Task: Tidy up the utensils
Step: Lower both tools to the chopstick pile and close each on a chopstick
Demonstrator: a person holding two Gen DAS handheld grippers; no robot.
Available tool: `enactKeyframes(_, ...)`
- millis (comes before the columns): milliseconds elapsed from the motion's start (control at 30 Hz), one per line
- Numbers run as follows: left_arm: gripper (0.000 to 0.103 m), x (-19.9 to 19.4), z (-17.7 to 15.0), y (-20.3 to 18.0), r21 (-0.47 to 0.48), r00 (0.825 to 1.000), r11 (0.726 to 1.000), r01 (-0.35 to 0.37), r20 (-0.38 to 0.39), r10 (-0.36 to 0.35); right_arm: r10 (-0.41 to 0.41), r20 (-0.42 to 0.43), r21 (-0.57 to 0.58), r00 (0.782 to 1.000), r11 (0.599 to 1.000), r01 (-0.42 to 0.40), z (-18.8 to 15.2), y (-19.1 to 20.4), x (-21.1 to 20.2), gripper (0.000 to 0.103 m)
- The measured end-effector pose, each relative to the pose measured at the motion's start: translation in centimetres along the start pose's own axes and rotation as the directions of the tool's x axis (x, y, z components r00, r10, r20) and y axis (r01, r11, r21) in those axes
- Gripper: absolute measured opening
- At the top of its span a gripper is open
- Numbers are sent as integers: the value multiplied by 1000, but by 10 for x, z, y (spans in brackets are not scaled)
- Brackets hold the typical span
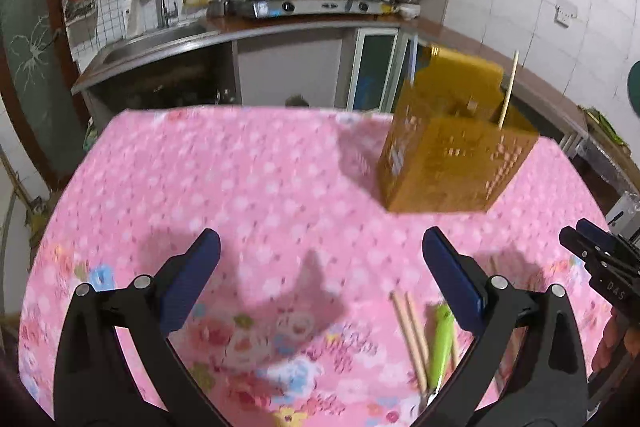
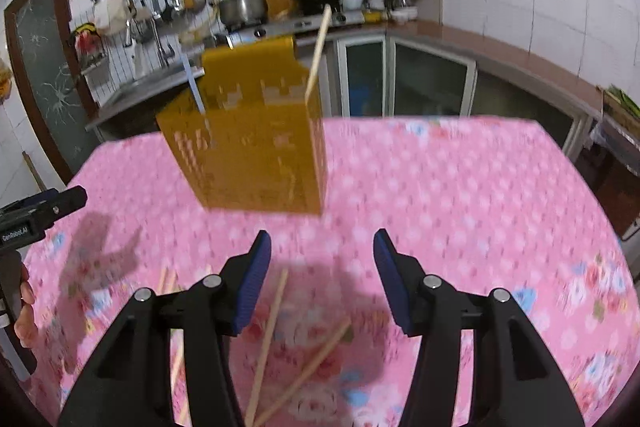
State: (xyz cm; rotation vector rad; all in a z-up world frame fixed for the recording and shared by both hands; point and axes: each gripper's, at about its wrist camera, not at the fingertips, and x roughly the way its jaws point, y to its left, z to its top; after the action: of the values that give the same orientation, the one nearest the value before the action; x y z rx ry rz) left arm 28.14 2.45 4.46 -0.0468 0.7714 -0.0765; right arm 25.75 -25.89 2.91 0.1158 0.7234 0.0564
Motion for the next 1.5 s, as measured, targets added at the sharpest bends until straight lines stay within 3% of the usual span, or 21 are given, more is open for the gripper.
enactKeyframes(200, 98, 8, -25, -2, 22, 999, 999, -26, -31, 26, -40, -90, 44, 995, 998, 44, -27, -6, 17, 51)
enactKeyframes(433, 98, 14, -43, -8, 35, 997, 999, -4, -77, 6, -66, -221, 106, 973, 990, 91, -44, -14, 42, 29)
enactKeyframes(600, 98, 24, -47, -11, 27, 993, 1000, 10, -117, -6, -75, -255, 100, 964, 990, 103, -47, -7, 49, 23)
enactKeyframes(667, 98, 29, -49, -12, 16, 991, 1000, 15, -135, -12, -86, -264, 91, 961, 989, 114, -46, -5, 51, 15)
enactKeyframes(900, 96, 37, -53, -15, 9, 986, 1000, 21, -167, -19, -62, -263, 64, 963, 995, 81, -43, -5, 53, 12)
enactKeyframes(1067, 88, 44, -51, -18, 10, 980, 1000, 24, -196, -22, -50, -264, 51, 963, 997, 65, -33, -11, 58, 10)
enactKeyframes(1333, 59, 59, -50, -25, 3, 966, 998, 60, -253, -58, -49, -267, 69, 962, 995, 70, -31, -22, 60, 10)
enactKeyframes(1500, 54, 66, -49, -40, 21, 960, 997, 77, -272, -68, -52, -266, 58, 963, 996, 70, -33, -20, 61, 10)
